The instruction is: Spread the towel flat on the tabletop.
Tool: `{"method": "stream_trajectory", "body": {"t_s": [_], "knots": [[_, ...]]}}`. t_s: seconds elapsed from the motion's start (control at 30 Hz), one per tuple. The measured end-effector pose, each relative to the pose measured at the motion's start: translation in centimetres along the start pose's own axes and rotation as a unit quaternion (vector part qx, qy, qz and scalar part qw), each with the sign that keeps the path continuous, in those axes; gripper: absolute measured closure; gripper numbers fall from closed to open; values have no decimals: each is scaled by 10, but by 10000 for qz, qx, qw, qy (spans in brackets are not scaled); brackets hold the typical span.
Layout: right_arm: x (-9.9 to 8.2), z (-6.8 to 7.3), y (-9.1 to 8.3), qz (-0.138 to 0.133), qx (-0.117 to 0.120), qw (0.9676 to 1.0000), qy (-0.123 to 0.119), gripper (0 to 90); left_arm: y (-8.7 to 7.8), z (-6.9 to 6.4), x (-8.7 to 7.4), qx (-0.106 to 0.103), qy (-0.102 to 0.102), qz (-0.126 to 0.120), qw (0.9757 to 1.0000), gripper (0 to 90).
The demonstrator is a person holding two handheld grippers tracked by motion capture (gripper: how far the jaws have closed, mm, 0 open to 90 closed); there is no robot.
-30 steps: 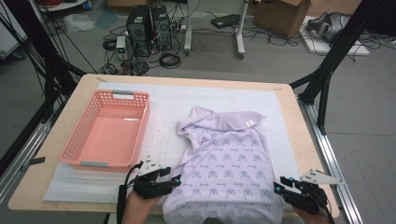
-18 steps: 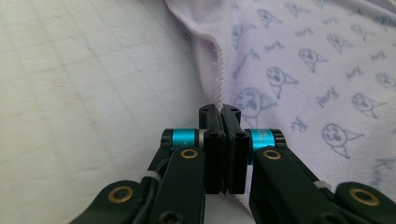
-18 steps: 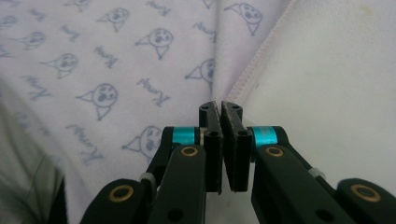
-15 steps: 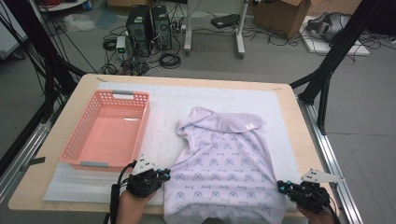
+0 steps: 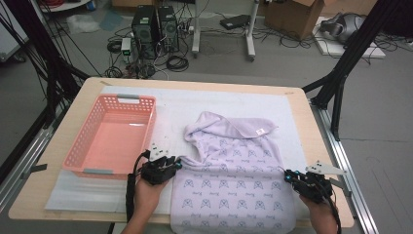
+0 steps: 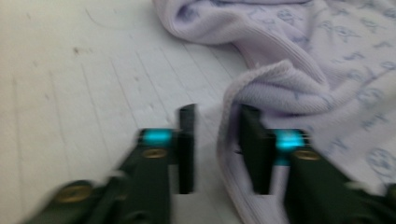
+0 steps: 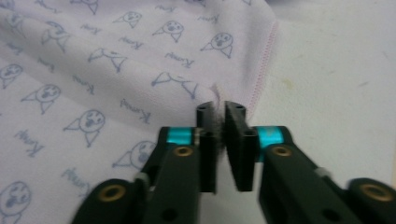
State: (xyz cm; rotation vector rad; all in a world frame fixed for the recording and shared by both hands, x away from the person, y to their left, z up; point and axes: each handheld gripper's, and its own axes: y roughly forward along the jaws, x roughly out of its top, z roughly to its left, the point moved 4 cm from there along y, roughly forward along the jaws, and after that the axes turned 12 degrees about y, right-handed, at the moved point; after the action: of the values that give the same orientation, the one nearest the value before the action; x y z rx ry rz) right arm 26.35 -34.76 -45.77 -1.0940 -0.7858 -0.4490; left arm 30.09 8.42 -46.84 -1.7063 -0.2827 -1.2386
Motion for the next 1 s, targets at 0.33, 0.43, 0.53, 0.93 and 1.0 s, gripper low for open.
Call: {"method": "stream_trajectory", "body": {"t_s": [0.33, 0.43, 0.53, 0.93, 1.0], "knots": [[-23, 1, -31, 41, 326, 9993, 204, 587, -28, -25, -30, -675, 132, -41, 9976, 508], [-22, 6, -42, -138, 409, 9989, 159, 582, -30, -29, -31, -737, 102, -1, 9972, 504], [-21, 9, -55, -397, 456, 9981, 123, 584, -32, -33, -33, -741, 150, -17, 9971, 506], [-47, 12, -30, 599, 310, 9977, -70, 866, -35, -43, -37, -474, 510, 37, 9976, 847], [-47, 12, -31, 652, 371, 9971, -90, 875, -39, -44, -38, -540, 538, 94, 9970, 856]]}}
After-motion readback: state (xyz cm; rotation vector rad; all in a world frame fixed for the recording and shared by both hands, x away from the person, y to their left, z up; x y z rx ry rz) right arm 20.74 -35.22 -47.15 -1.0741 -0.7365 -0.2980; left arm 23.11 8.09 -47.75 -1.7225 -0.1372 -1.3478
